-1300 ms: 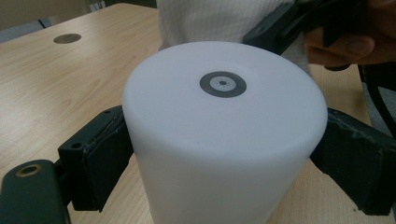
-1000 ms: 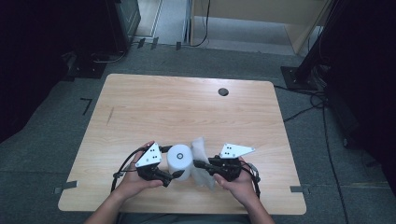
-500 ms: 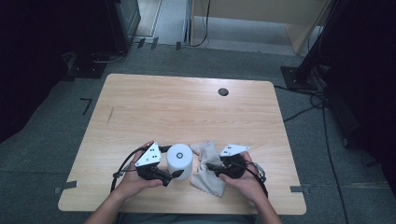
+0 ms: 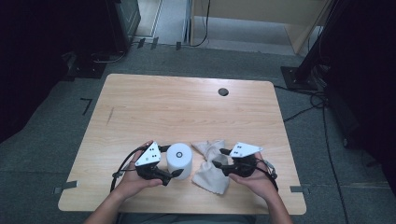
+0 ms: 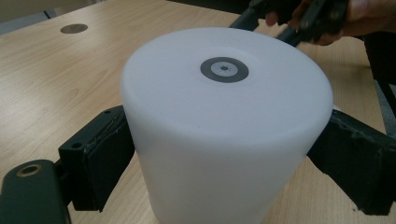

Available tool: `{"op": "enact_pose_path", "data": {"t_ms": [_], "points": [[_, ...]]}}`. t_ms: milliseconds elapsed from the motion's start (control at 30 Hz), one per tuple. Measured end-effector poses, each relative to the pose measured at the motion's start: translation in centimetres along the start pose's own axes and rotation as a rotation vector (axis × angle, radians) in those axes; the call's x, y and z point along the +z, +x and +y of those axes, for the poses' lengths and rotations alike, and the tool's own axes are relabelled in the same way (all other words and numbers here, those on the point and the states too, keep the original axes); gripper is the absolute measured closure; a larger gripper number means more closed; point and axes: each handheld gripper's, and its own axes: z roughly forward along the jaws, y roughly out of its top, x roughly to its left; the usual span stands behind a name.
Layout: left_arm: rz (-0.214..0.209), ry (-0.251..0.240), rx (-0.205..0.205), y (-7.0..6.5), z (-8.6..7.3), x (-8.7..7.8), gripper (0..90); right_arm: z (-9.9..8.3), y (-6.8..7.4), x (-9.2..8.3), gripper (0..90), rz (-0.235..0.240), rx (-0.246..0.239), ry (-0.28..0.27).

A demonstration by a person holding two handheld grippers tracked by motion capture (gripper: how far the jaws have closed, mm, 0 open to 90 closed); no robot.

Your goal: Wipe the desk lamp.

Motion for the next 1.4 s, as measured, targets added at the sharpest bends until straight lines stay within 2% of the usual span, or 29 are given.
{"op": "enact_pose_path", "data": {"t_ms": [67, 233, 333, 367, 467, 533, 567, 633, 667, 700, 733, 800, 833, 933, 1033, 1100, 1233, 1400], "points": [[0.000, 0.001, -0.001, 0.0, 0.0, 0.0, 9.3, -0.2, 0.2, 1.0, 35.7, -0.013, -0.020, 0.045], [-0.002, 0.001, 0.001, 0.0, 0.0, 0.0, 9.3, -0.9, 0.1, 2.5, 24.5, -0.013, -0.022, 0.142], [-0.002, 0.002, 0.000, 0.0, 0.0, 0.0, 9.3, -1.3, 0.2, 3.1, 26.3, -0.019, -0.044, 0.182], [-0.002, 0.003, 0.001, 0.0, -0.1, -0.1, 9.4, -1.4, 0.2, 3.1, 29.2, -0.014, -0.045, 0.179], [-0.001, 0.005, 0.002, 0.0, -0.1, -0.1, 9.4, -1.5, -0.2, 2.9, 48.6, 0.001, -0.022, 0.166], [-0.002, 0.004, 0.002, 0.1, -0.1, -0.1, 9.4, -1.7, -0.4, 2.7, 55.8, 0.012, -0.015, 0.155], [-0.002, 0.004, 0.002, 0.1, -0.1, 0.0, 9.4, -1.8, -0.5, 2.7, 62.2, 0.015, -0.023, 0.151], [-0.004, 0.003, -0.001, 0.1, -0.1, 0.0, 9.4, -1.7, -0.5, 2.5, 81.6, -0.006, -0.034, 0.160], [-0.004, 0.005, -0.002, 0.1, -0.1, 0.0, 9.4, -1.6, -0.3, 2.5, 84.0, -0.029, -0.040, 0.164], [-0.004, 0.005, -0.004, 0.1, -0.1, 0.0, 9.4, -1.5, -0.1, 2.6, 84.7, -0.030, -0.043, 0.171], [-0.004, 0.006, -0.005, 0.1, -0.1, 0.0, 9.5, -1.3, 0.2, 2.7, 84.9, 0.004, -0.051, 0.175], [-0.002, 0.008, -0.006, 0.1, -0.1, 0.0, 9.5, -1.0, 1.0, 3.1, 85.0, 0.101, -0.057, 0.165], [-0.002, 0.009, -0.006, 0.1, -0.1, 0.0, 9.6, -0.8, 1.6, 3.4, 85.0, 0.127, -0.057, 0.161], [-0.005, 0.012, -0.013, 0.2, -0.1, 0.0, 9.6, -0.2, 2.9, 4.3, 85.0, 0.161, -0.047, 0.139], [-0.001, 0.017, -0.018, 0.2, -0.2, 0.0, 9.7, 0.5, 3.6, 4.8, 85.2, 0.187, -0.031, 0.086], [0.006, 0.017, -0.020, 0.4, -0.2, -0.1, 9.6, 0.9, 3.8, 4.8, 85.2, 0.190, -0.023, 0.062], [0.006, 0.016, -0.025, 0.4, -0.2, -0.1, 9.7, 1.6, 3.6, 3.7, 85.3, 0.198, 0.009, -0.041], [0.011, 0.017, -0.023, 0.4, -0.2, 0.0, 9.6, 3.0, 3.8, 1.7, 85.2, 0.171, -0.002, -0.161]]}}
